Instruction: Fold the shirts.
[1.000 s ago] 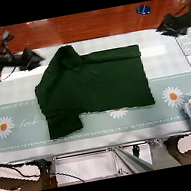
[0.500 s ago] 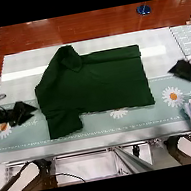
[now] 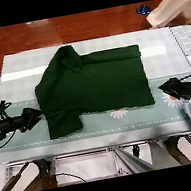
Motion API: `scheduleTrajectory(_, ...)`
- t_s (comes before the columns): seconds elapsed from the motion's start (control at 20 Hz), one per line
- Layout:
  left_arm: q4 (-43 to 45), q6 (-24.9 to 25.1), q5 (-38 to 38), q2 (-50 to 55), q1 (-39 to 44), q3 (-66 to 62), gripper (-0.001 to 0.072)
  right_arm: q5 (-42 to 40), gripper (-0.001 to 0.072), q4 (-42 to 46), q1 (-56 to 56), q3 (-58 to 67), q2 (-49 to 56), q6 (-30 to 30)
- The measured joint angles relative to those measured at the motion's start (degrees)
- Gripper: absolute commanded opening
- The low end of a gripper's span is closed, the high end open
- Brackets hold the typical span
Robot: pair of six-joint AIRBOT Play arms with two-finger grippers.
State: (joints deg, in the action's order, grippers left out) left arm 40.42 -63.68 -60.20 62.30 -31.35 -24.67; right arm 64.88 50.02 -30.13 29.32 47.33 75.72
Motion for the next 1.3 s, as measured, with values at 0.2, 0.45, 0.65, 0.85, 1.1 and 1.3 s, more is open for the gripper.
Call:
scheduleTrajectory(0.2, -3.0, 1.0, 4.3, 3.8, 4.8, 0.1, 0.0278, 0.3, 0.0407, -0.8, -0.2, -0.4, -0.3, -0.1)
scheduleTrajectory(0.45, -2.7, 1.4, 7.4, 7.1, 7.6, -1.8, 0.0024, 0.6, 0.0407, 6.0, -5.1, -0.2, -0.4, 1.5)
scheduleTrajectory(0.65, -2.5, 1.4, 7.8, 7.7, 8.1, -3.3, 0.0024, 4.8, 0.0407, 10.9, -7.1, -3.1, -0.4, 5.5)
scheduleTrajectory(0.85, -2.8, 1.5, 7.7, 7.9, 8.3, -3.8, 0.0024, 6.0, 0.0407, 9.0, -7.3, -5.9, 0.8, 6.3)
scheduleTrajectory(1.1, -3.0, 1.5, 7.4, 7.9, 8.3, -4.0, 0.0024, 2.5, 0.0407, 4.0, -0.7, -6.5, 7.5, 5.0)
scheduleTrajectory(1.3, -3.0, 1.5, 7.3, 7.9, 8.3, -4.0, 0.0024, -2.3, 0.0394, -0.3, 6.3, -4.1, 15.1, 4.9)
